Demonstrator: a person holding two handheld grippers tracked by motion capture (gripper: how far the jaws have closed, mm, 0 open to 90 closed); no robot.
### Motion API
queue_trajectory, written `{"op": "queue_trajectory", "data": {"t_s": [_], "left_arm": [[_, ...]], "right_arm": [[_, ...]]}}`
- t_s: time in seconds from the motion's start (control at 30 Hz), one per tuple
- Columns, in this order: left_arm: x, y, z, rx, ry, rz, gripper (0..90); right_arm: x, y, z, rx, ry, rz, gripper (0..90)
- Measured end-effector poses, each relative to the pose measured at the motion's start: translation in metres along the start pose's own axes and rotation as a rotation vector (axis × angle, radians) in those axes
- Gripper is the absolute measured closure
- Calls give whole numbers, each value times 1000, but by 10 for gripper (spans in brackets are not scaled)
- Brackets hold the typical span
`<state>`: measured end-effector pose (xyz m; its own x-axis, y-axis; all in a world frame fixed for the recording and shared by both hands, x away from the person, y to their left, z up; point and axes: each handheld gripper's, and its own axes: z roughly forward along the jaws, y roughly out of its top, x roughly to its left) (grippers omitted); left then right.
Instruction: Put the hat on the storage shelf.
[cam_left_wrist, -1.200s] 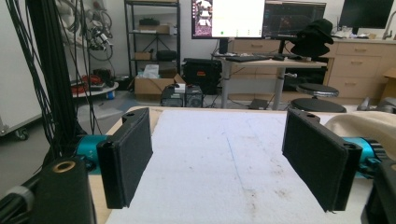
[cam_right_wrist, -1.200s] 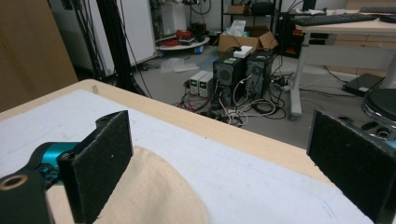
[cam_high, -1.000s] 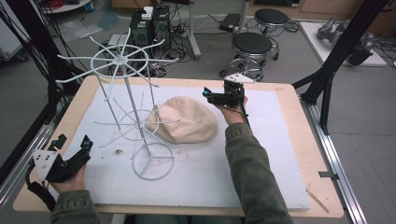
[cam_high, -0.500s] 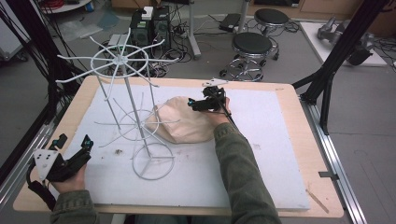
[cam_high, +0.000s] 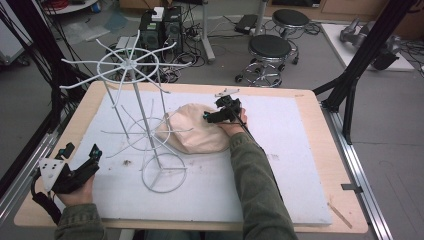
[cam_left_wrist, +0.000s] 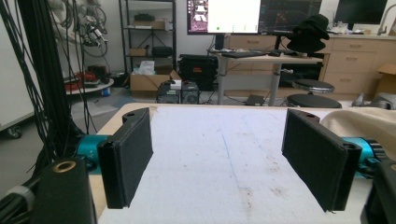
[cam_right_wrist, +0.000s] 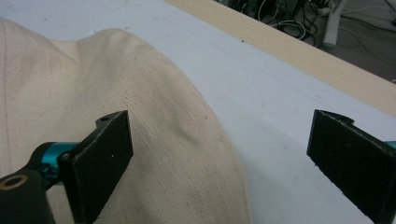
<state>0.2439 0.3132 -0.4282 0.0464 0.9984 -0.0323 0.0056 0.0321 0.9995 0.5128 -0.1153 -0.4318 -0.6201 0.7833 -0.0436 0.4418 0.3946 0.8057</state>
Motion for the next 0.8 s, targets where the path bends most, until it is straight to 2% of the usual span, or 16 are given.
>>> {"op": "queue_trajectory", "data": {"t_s": [0.13, 0.17, 0.27, 0.3, 0.43, 0.47, 0.67, 0.7, 0.73, 0.77, 0.8], "left_arm": [[0, 0, 1, 7, -5, 2, 247], [0, -1, 1, 7, -4, 0, 247], [0, -1, 1, 8, -3, -2, 247], [0, -1, 2, 8, -5, -4, 247], [0, -1, 2, 9, -6, 0, 247], [0, -2, 2, 8, -7, -1, 247], [0, -2, 2, 11, -8, -1, 247], [0, -2, 2, 8, -7, -2, 247], [0, -2, 2, 8, -7, -2, 247], [0, -2, 2, 7, -7, -2, 247], [0, -1, 2, 10, -6, -2, 247]], "right_arm": [[-3, -2, 2, 8, 22, 21, 61], [-4, -3, 3, 14, 47, 31, 61], [-5, -4, 3, 21, 71, 33, 62], [-5, -4, 4, 26, 88, 29, 63], [-3, -4, 4, 16, 105, -3, 63], [-2, -4, 4, 15, 130, -14, 63], [-2, -4, 5, 26, 140, -13, 65], [-1, -3, 7, 48, 145, -18, 79], [-1, -3, 7, 48, 145, -18, 79], [2, -1, 7, 61, 163, -52, 177], [5, 0, 8, 70, 178, -66, 197]]}}
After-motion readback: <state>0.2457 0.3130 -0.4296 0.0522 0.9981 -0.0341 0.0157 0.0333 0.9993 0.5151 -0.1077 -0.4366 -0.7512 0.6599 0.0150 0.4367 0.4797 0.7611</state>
